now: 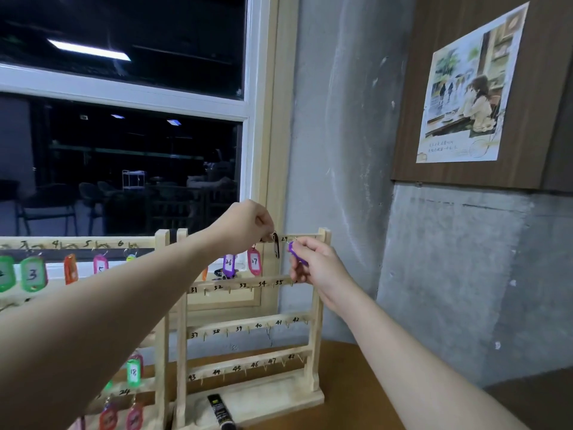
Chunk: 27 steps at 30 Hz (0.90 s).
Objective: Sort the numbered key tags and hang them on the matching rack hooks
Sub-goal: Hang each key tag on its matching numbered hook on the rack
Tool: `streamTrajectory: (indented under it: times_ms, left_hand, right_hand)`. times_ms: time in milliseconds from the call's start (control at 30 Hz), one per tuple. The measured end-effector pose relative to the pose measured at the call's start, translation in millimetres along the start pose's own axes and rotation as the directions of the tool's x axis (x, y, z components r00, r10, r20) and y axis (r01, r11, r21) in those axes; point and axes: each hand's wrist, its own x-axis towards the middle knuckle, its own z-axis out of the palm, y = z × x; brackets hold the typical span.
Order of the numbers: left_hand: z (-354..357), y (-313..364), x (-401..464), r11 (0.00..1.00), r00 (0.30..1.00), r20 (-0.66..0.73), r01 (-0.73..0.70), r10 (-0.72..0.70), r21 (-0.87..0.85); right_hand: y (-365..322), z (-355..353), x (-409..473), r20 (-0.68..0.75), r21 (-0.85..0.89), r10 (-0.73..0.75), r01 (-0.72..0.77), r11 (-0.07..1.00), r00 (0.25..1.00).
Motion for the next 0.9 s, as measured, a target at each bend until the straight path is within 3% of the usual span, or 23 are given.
streamTrajectory:
  times_ms: [267,767,900]
  left_hand:
    - [4.1,-2.7,0.4,0.994,0.994,0.029,-0.103,0.103,0.019]
    - [-3.3,-12.7,0.4,0.982,0.987,0.067,-0.152,0.145,0.112]
    - [-3.6,-9.5,-3.3,0.980,0.988,0.066,-0.149,0.141,0.132]
  right_hand:
    - [2.7,10.5,10.2,0.002,0.138,0.020,-0.020,0.990,1.000]
    - [-1.1,20.3,12.1,-0.009,-0.019,0.032,-0.032,0.999,0.999]
    - [-4.2,24.4,8.6,-0.021,-0.132,0.026,-0.029,0.991,0.999]
